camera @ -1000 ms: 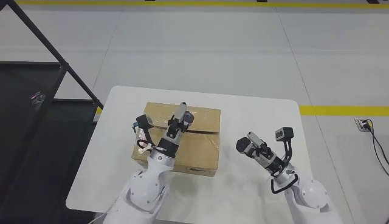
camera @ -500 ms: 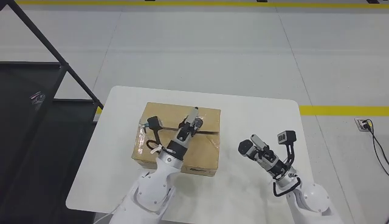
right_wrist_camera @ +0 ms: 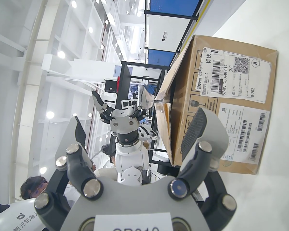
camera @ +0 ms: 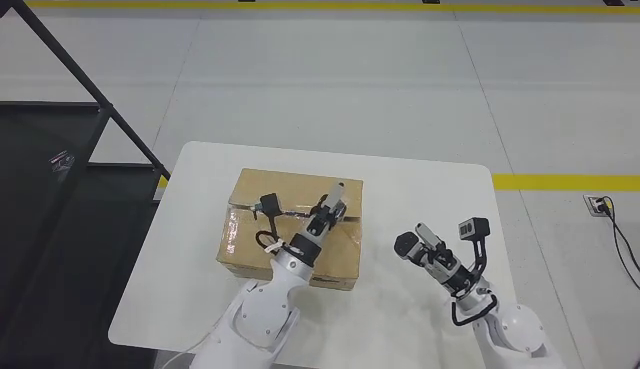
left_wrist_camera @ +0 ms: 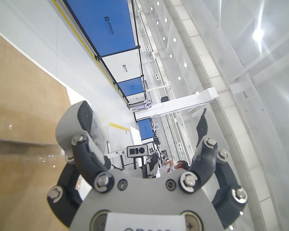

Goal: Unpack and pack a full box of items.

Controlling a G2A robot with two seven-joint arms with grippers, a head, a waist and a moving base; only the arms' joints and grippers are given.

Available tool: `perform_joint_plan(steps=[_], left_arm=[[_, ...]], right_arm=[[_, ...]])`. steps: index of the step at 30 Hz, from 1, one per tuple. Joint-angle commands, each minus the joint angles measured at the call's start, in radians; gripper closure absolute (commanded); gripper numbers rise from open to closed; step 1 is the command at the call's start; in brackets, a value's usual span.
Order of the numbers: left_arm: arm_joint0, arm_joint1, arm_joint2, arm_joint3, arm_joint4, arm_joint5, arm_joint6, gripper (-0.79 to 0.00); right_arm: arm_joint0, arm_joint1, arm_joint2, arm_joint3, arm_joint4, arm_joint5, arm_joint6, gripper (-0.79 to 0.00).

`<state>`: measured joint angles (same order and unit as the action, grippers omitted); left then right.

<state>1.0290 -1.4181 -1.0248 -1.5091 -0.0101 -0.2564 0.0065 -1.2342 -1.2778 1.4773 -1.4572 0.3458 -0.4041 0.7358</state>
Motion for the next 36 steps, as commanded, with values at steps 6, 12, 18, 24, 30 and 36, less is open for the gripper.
perform_joint_plan(steps=[6,12,18,24,30,36], left_arm=[[-0.025,-0.013,0.016,0.046,0.000,0.004,0.003,-0.785],[-0.045,-0.026,0.036,0.089,-0.004,0.011,-0.002,-0.785],[-0.056,-0.040,0.058,0.106,0.000,0.000,0.002,-0.785],[-0.036,-0.042,0.036,0.032,-0.013,-0.006,-0.011,-0.785],[0.033,-0.025,-0.074,-0.136,-0.045,-0.022,-0.027,-0.785],[0.135,0.003,-0.283,-0.317,-0.143,-0.006,-0.070,-0.785]], right_arm=[[-0.003,0.005,0.004,0.004,0.010,-0.005,0.001,-0.785],[-0.011,0.009,0.009,0.000,0.019,-0.015,0.002,-0.785],[-0.014,0.013,0.010,0.009,0.030,-0.024,0.006,-0.785],[-0.006,0.015,0.006,0.022,0.042,-0.029,0.007,-0.785],[0.011,0.017,0.002,0.008,0.047,-0.043,-0.001,-0.785],[0.033,0.020,-0.015,-0.063,0.017,-0.028,0.012,-0.785]])
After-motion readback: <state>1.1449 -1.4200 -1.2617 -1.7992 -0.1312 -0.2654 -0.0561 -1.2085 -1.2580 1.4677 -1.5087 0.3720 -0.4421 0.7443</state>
